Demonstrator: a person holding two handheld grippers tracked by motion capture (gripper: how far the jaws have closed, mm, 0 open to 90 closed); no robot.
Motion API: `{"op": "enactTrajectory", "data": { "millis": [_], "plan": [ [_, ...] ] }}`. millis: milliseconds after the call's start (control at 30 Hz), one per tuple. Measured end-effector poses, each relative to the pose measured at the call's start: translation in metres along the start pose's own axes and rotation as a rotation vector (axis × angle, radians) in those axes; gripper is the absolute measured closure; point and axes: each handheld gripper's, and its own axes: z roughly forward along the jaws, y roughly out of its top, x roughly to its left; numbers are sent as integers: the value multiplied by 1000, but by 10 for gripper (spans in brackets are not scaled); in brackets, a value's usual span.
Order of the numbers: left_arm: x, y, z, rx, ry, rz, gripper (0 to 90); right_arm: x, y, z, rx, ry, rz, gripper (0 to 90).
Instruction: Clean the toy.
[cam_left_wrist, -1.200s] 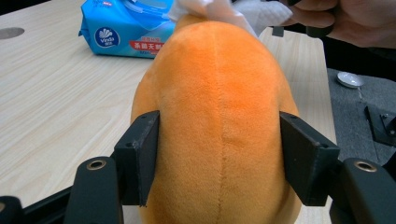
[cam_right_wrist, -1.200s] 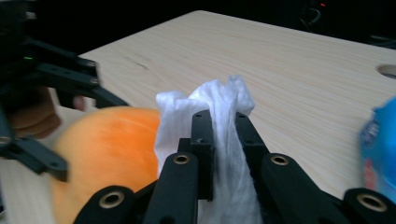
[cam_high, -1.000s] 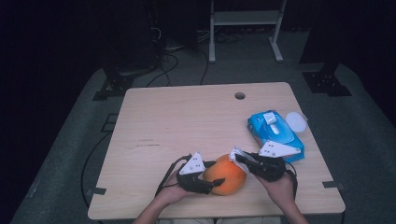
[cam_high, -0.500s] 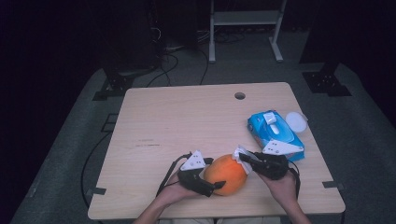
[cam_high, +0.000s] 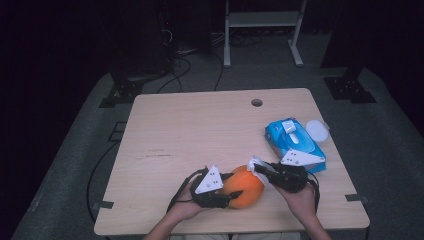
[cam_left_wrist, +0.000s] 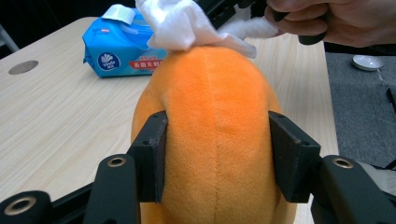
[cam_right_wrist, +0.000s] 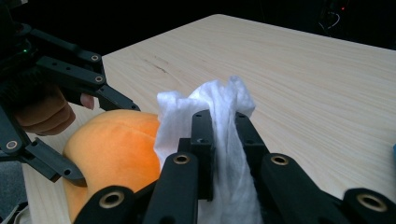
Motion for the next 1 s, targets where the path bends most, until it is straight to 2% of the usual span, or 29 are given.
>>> {"op": "enactTrajectory", "data": {
  "millis": [67, 133, 167, 267, 333, 433, 533, 600, 667, 733, 867, 1000],
  "plan": [
    [0, 1, -1, -2, -1, -11, 453, 7, 3, -1, -9, 7, -14, 805],
    [1, 1, -1, -6, -1, -17, 454, 17, 8, 0, -29, 55, -22, 805],
    [1, 2, -1, -8, -4, -16, 456, 23, 10, 0, -32, 69, -42, 805],
    [1, 1, -1, 0, -8, -19, 457, 33, 13, 5, -13, 60, -102, 804],
    [2, -1, 0, -1, -14, -27, 456, 29, 9, 7, -5, 61, -84, 805],
    [3, -2, 1, -2, -20, -37, 428, 18, 4, 7, 3, 39, -51, 804],
    [5, -4, 3, -19, -32, -71, 272, 11, 0, 7, 11, 30, -33, 804],
    [6, -5, 4, -24, -43, -89, 201, 9, -1, 7, 15, 27, -30, 803],
    [8, -6, 4, -33, -61, -103, 185, 8, -1, 6, 18, 20, -34, 803],
    [9, -9, 6, -11, -52, -122, 126, 6, -2, 6, 18, 9, -31, 803],
    [12, -12, 8, -4, -56, -142, 143, 2, -3, 5, 20, -1, -17, 803],
    [7, -9, 5, 3, -24, -97, 289, 9, 0, 5, 13, 2, -26, 803]
  ]
}}
